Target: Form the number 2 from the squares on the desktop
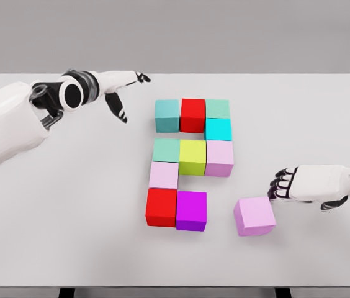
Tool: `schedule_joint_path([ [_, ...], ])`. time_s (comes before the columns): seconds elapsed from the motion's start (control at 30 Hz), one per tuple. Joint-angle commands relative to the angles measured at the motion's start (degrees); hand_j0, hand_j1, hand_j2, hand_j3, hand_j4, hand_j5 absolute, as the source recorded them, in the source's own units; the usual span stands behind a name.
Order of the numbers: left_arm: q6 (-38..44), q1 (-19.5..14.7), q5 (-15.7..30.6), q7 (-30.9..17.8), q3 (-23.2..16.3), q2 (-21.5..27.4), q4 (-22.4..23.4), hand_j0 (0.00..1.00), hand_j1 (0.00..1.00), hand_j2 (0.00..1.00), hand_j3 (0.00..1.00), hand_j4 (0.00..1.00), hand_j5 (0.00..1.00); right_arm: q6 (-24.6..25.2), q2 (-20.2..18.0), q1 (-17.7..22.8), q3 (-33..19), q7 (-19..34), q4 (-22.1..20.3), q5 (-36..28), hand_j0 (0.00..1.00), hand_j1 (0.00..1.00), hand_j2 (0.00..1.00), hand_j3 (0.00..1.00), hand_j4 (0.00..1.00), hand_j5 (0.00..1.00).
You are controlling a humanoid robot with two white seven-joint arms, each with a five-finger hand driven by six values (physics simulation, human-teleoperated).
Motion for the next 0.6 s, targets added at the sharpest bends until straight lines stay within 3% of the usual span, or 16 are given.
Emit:
schedule_joint_path([
  [0.0,0.0,0.0,-0.3,-1.4,0.0,-1.2,2.6,1.0,1.0,1.0,1.0,1.0,1.0,0.0,0.0,-0.2,0.0,0.1,0.1,-0.6,1.0,1.0,1.0,1.0,1.0,1.0],
  [0.13,-0.1,0.4,-0.4,-1.4,0.0,-2.1,2.6,1.0,1.0,1.0,1.0,1.0,1.0,0.0,-0.5,-2.2,-0.4,0.1,0.2,-1.7,1.0,1.0,1.0,1.0,1.0,1.0],
  [0.27,-0.1,0.7,-0.5,-1.4,-0.2,-2.8,2.7,1.0,1.0,1.0,1.0,1.0,1.0,0.0,-4.5,-2.2,-0.4,0.1,0.2,-2.5,1.0,1.0,1.0,1.0,1.0,1.0],
  [0.47,0.1,0.8,-0.4,-1.6,-0.3,-2.7,3.3,1.0,1.0,1.0,1.0,1.0,1.0,0.0,-7.3,-1.4,-0.4,0.1,0.2,-10.0,1.0,1.0,1.0,1.0,1.0,1.0],
  [0.57,0.1,0.4,-0.5,-6.3,-0.3,-2.6,3.3,1.0,1.0,1.0,1.0,1.0,1.0,0.0,-9.5,-1.4,0.2,0.1,0.1,-13.1,1.0,1.0,1.0,1.0,1.0,1.0],
])
